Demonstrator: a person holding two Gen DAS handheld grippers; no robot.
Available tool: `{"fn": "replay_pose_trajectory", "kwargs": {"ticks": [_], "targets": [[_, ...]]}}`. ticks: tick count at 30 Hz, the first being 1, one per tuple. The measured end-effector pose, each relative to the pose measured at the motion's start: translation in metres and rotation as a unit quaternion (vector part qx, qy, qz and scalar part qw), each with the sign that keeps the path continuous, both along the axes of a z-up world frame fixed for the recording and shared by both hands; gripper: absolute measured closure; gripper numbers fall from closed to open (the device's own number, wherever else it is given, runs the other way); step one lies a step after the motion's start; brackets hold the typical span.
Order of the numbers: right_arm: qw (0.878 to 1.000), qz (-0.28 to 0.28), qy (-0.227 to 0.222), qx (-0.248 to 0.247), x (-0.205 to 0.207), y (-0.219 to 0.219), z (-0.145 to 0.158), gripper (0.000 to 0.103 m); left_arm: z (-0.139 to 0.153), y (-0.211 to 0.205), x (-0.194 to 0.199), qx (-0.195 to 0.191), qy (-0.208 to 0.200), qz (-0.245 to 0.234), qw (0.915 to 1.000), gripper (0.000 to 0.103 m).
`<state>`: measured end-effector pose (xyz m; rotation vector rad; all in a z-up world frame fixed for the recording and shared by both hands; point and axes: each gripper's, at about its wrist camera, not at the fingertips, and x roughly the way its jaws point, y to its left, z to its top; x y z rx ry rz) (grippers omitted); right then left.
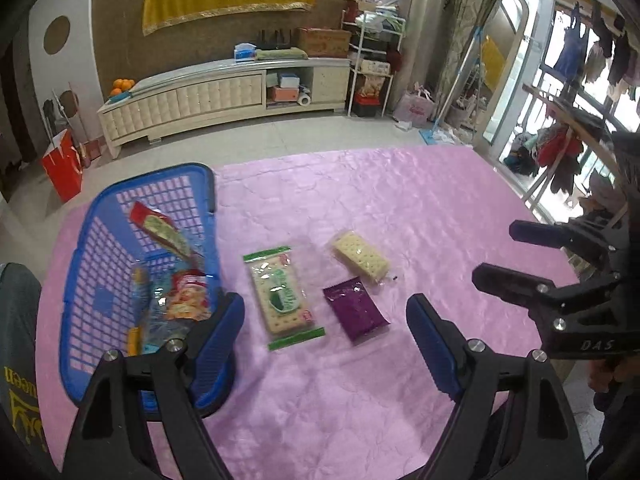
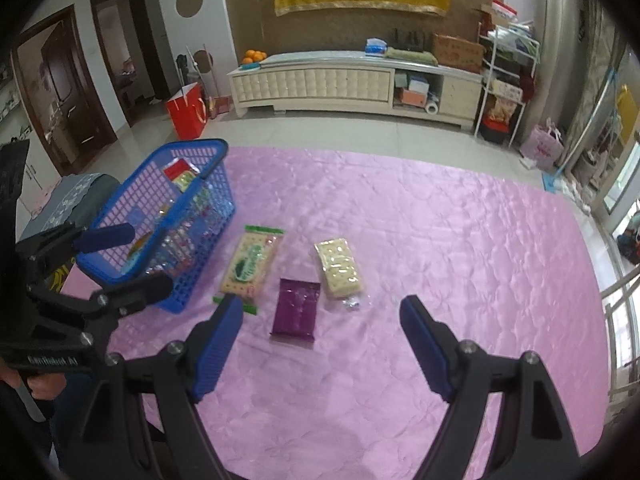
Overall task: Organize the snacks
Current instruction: 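Withdraw both open grippers from the basket toward the remaining crackers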
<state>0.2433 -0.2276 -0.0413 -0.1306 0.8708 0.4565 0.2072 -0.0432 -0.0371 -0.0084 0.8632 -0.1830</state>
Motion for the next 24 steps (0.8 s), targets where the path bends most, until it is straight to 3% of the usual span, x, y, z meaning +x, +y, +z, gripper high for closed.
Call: {"fn": "replay_pose_trajectory", "kwargs": {"ticks": [8,16,18,20,24], "targets": [[1.000,-0.011,0.012,-0.003,0.014,-0.015,-0.028,0.019,-0.036,-0.037,0.014,0.053,0.019,-0.015,0.9983,0.022],[1.000,-0.021,0.019,0.003,0.029,-0.028,-0.050,0.019,-0.068,-0.039,0.033,0.055,0.038,0.015,0.9977,0.022],[1.000,-0.020,0.018,-0.001,0.032,-0.028,-0.056,0.019,-0.075,-0.038,0.038,0.044,0.044,0.020,0.9978,0.027],[1.000,-0.020,0.018,-0.008,0.036,-0.027,-0.061,0.019,-0.084,-0.037,0.044,0.036,0.052,0.020,0.9978,0.040],[0.999,-0.019,0.026,-0.007,0.046,-0.023,-0.072,0.019,-0.099,-0.038,0.054,0.041,0.055,0.025,0.9973,0.046]]}}
